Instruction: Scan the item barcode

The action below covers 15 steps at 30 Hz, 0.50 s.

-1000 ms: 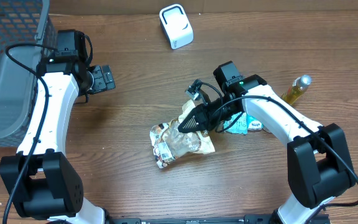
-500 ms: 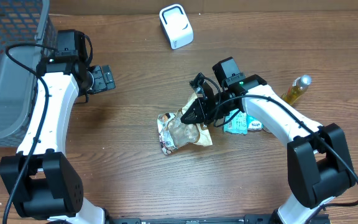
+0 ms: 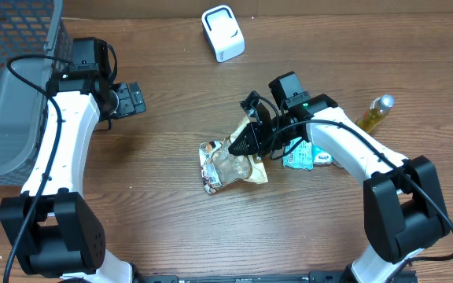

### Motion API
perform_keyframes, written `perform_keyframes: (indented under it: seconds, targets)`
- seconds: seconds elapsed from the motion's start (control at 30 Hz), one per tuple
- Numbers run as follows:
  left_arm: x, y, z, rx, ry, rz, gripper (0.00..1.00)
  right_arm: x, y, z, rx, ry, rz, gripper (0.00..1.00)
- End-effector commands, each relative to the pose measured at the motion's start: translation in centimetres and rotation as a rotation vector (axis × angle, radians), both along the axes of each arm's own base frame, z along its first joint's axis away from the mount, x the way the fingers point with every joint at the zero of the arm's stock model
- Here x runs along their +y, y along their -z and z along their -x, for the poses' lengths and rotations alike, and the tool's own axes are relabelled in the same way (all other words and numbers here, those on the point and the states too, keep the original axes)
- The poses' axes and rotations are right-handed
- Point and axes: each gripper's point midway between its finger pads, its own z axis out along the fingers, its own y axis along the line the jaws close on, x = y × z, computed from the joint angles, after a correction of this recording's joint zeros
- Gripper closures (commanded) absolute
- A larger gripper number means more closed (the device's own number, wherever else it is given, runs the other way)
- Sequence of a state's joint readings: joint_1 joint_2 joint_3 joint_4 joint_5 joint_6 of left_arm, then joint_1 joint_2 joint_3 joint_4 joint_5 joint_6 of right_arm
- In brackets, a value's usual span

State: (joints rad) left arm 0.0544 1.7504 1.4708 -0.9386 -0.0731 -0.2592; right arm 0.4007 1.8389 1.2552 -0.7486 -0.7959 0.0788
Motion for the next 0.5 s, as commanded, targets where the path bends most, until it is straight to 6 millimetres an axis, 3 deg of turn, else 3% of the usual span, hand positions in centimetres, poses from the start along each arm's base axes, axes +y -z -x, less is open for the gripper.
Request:
perform_keyframes:
  seconds: [0.0, 0.47]
  targets:
    - [0.37, -0.8, -0.4, -0.023, -0.011, -0.012, 0.0, 0.07, -0.88, -0.18, -0.023, 0.003, -0.015, 0.96]
    - [0.37, -0.8, -0.4, -0.023, -0.011, -0.012, 0.0, 0.16, -0.97, -0.4, -0.015, 0.02, -0.018, 0.96]
